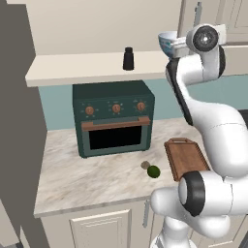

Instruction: Open the cabinet. Place the bowl and condiment on the counter. Then place the lime and garlic on the cutting board.

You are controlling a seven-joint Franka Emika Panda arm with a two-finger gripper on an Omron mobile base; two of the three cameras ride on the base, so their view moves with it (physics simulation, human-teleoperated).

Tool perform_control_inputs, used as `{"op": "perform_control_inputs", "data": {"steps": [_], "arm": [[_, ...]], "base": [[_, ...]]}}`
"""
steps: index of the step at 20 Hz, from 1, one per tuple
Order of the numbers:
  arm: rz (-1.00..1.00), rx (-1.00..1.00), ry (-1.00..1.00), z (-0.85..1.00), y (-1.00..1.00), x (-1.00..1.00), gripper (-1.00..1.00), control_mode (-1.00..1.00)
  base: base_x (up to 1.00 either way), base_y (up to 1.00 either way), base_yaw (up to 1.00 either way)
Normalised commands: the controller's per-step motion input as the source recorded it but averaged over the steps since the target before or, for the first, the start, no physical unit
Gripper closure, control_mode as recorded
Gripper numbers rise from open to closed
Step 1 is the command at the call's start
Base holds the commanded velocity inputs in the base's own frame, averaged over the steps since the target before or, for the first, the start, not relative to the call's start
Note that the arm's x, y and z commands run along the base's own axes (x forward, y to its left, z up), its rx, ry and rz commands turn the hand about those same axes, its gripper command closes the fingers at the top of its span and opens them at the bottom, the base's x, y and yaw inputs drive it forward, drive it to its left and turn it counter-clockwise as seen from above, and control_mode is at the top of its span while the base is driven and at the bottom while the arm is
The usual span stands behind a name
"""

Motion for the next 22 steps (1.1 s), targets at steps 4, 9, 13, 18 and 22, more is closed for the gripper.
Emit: {"op": "perform_control_inputs", "data": {"steps": [4, 9, 13, 18, 22], "arm": [[-0.44, 0.02, 0.0, -0.06, -1.0, 0.29, 1.0, -1.0], [-0.41, 0.09, 0.0, -0.13, -1.0, 0.32, 1.0, -1.0], [-0.36, 0.16, 0.0, -0.12, -1.0, 0.15, 1.0, -1.0], [-0.22, 0.19, -0.01, -0.14, -1.0, 0.0, 1.0, -1.0], [-0.16, 0.18, -0.06, -0.09, -1.0, 0.0, 1.0, -1.0]], "base": [[0.0, 0.0, 0.0], [0.0, 0.0, 0.0], [0.0, 0.0, 0.0], [0.0, 0.0, 0.0], [0.0, 0.0, 0.0]]}}
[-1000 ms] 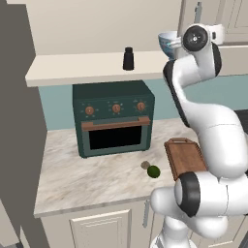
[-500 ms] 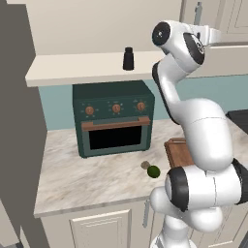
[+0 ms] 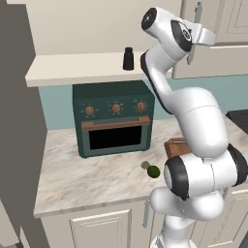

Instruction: Open the cabinet. Place the bowl and condiment on the counter. Then place the lime and garlic on the cutting board.

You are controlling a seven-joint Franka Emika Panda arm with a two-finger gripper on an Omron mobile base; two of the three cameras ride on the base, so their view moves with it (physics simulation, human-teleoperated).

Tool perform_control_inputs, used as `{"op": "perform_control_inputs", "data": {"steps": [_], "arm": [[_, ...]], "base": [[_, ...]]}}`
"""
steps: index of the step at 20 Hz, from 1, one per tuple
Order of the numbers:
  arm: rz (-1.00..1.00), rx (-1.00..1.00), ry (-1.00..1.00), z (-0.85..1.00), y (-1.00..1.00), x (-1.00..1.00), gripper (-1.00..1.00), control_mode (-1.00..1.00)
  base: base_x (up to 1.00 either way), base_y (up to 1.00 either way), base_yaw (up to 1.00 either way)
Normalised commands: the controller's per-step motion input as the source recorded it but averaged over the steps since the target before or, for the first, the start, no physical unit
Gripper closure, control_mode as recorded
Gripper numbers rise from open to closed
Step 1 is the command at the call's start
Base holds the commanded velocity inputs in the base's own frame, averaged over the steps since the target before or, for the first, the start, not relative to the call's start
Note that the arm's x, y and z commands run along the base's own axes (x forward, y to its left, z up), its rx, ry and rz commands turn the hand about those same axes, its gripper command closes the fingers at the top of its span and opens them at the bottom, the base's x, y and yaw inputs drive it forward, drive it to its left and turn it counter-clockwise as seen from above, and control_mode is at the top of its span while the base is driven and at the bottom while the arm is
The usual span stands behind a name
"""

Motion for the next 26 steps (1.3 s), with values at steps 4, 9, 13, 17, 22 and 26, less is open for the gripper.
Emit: {"op": "perform_control_inputs", "data": {"steps": [4, 9, 13, 17, 22, 26], "arm": [[-0.1, 0.15, -0.1, -0.12, -1.0, -0.08, 1.0, -1.0], [-0.06, 0.17, -0.16, -0.25, -1.0, -0.16, 1.0, -1.0], [-0.04, 0.16, -0.2, -0.26, -1.0, -0.17, 1.0, -1.0], [-0.03, 0.14, -0.18, -0.26, -1.0, -0.24, 1.0, -1.0], [-0.03, 0.08, -0.06, -0.16, -1.0, -0.43, 1.0, -1.0], [-0.04, 0.04, 0.0, -0.04, -1.0, -0.57, 1.0, -1.0]], "base": [[0.0, 0.0, 0.0], [0.0, 0.0, 0.0], [0.0, 0.0, 0.0], [0.0, 0.0, 0.0], [0.0, 0.0, 0.0], [0.0, 0.0, 0.0]]}}
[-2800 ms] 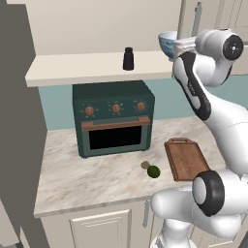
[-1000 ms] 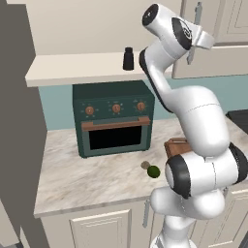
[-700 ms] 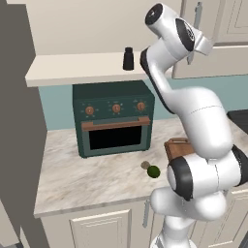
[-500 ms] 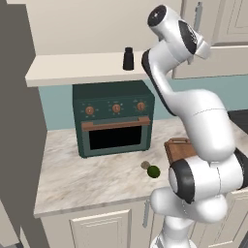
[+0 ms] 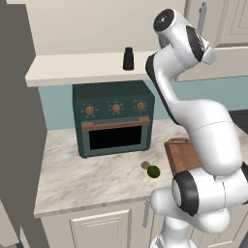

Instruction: Open the cabinet. Place the bowl and condiment on the counter. Then place the lime and garlic on the cutting board.

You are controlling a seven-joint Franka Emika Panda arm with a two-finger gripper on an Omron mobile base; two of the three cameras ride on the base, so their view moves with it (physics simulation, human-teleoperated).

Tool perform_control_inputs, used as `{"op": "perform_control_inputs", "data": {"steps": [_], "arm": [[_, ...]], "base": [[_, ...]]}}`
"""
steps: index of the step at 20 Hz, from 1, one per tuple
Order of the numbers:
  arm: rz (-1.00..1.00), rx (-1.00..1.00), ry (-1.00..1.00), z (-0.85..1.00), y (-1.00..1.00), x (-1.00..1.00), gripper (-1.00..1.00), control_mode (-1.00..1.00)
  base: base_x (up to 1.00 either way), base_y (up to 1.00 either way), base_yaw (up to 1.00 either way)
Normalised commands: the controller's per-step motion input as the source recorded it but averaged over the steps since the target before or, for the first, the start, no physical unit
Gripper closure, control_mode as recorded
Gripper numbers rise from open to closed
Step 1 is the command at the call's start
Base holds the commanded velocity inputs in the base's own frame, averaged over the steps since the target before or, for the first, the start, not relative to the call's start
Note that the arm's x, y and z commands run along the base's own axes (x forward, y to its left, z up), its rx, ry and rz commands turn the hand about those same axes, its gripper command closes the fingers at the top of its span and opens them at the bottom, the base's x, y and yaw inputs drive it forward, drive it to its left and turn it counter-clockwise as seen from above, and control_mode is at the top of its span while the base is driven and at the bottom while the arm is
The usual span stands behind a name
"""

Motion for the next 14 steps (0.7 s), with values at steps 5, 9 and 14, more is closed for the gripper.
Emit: {"op": "perform_control_inputs", "data": {"steps": [5, 9, 14], "arm": [[-0.05, 0.03, 0.0, -0.03, -1.0, -0.63, 1.0, -1.0], [-0.04, 0.04, 0.0, -0.08, -1.0, -0.64, 1.0, -1.0], [-0.03, 0.06, 0.0, -0.15, -1.0, -0.76, 1.0, -1.0]], "base": [[0.0, 0.0, 0.0], [0.0, 0.0, 0.0], [0.0, 0.0, 0.0]]}}
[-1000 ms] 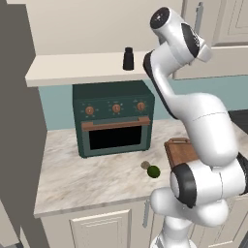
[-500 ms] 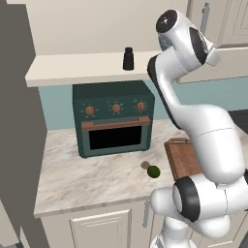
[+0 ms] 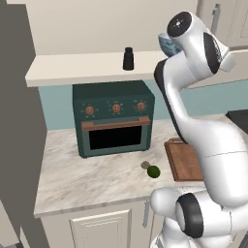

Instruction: Open the cabinet. Place the bowl and condiment on the counter. Then place the lime and garlic on the cutting board.

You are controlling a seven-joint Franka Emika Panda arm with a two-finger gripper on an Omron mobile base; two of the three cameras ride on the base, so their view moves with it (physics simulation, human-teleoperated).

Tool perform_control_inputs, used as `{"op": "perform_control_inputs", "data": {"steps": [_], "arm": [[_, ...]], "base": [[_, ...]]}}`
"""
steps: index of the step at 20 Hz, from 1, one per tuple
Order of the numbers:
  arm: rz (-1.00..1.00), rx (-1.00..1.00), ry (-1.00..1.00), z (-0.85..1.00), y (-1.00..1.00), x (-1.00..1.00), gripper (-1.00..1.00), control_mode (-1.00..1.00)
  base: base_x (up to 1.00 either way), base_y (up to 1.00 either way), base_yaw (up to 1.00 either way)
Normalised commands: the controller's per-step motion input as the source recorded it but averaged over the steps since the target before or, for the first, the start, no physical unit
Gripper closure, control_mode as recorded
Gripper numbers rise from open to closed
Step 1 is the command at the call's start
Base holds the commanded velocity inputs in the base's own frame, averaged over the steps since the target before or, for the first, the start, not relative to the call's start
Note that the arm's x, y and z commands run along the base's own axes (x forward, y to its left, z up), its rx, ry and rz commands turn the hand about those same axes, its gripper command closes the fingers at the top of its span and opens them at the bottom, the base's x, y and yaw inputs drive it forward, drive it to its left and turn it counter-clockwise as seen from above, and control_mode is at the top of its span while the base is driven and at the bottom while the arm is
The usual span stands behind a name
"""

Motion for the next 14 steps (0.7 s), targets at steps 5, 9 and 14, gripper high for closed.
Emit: {"op": "perform_control_inputs", "data": {"steps": [5, 9, 14], "arm": [[-0.03, 0.06, 0.0, -0.22, -1.0, -0.8, 1.0, -1.0], [-0.02, 0.06, 0.0, -0.22, -1.0, -0.82, 1.0, -1.0], [-0.02, 0.08, 0.0, -0.32, -1.0, -0.84, 1.0, -1.0]], "base": [[0.0, 0.0, 0.0], [0.0, 0.0, 0.0], [0.0, 0.0, 0.0]]}}
